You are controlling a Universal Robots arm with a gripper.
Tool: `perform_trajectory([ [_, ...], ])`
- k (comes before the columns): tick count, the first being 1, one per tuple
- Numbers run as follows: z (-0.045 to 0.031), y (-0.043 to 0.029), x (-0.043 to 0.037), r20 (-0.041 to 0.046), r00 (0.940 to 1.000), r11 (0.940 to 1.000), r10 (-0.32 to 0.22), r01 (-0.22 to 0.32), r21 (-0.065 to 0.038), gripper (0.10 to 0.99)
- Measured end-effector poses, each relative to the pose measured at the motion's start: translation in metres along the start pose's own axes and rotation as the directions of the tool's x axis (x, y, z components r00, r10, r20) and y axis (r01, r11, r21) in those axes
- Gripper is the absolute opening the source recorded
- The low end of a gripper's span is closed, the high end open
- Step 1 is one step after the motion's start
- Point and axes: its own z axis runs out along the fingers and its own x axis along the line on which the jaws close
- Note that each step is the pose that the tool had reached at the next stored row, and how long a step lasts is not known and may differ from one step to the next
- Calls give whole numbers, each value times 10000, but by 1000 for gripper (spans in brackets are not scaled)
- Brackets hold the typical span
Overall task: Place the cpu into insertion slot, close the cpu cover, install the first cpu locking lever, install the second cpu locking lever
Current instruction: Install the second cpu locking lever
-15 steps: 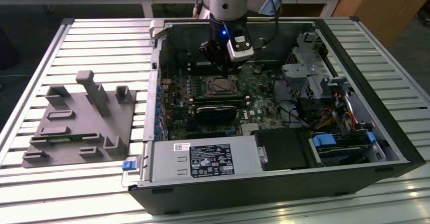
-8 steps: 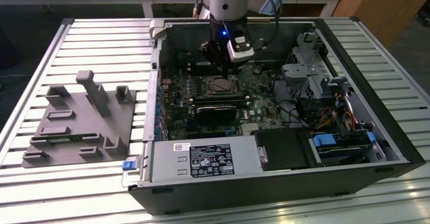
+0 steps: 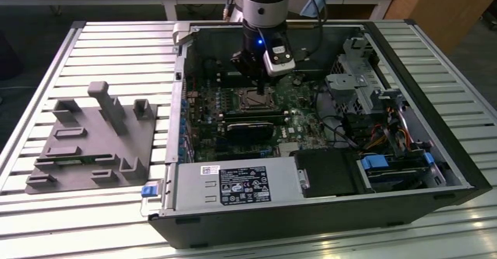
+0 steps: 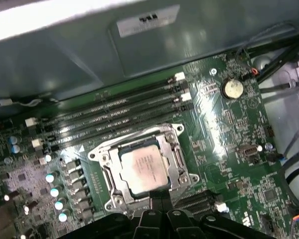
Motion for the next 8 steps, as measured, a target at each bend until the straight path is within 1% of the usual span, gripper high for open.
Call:
perform_trajectory([
  [8,2,-133,-48,0,10000,10000,0,0,0,106],
])
